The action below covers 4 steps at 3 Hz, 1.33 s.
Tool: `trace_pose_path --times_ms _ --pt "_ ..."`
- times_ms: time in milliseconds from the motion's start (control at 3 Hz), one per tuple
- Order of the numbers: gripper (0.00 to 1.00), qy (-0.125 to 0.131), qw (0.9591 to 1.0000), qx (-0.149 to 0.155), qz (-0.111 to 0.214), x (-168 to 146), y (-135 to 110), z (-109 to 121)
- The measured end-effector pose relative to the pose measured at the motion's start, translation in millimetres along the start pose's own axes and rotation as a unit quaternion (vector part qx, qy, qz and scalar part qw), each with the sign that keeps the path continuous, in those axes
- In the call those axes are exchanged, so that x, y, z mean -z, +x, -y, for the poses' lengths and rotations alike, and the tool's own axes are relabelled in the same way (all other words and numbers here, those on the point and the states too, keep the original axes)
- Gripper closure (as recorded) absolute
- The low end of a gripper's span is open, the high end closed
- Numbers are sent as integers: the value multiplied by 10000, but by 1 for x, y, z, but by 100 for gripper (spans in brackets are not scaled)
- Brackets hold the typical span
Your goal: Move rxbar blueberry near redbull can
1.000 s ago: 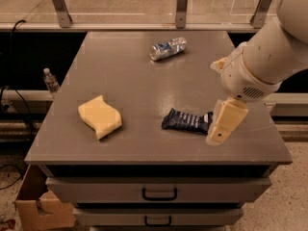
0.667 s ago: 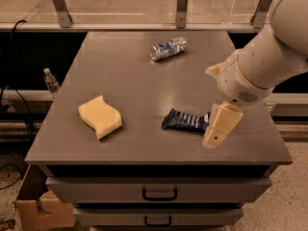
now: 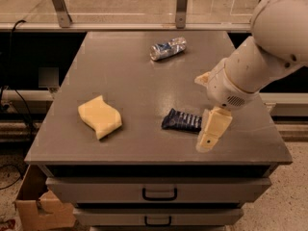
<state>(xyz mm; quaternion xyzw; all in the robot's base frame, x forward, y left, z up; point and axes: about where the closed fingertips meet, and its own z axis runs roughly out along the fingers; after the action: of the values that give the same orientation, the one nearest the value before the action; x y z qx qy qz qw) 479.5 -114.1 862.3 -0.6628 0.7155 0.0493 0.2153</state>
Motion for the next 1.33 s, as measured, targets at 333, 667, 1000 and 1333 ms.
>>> trace_pose_path --times_ms 333,667,1000,1333 --pt "0 -157 9999 26 20 -12 2 1" --pt "0 -273 9996 47 41 -21 5 3" --pt "17 -361 9993 56 73 -27 5 4" --pt "41 -475 9988 68 74 -32 6 4"
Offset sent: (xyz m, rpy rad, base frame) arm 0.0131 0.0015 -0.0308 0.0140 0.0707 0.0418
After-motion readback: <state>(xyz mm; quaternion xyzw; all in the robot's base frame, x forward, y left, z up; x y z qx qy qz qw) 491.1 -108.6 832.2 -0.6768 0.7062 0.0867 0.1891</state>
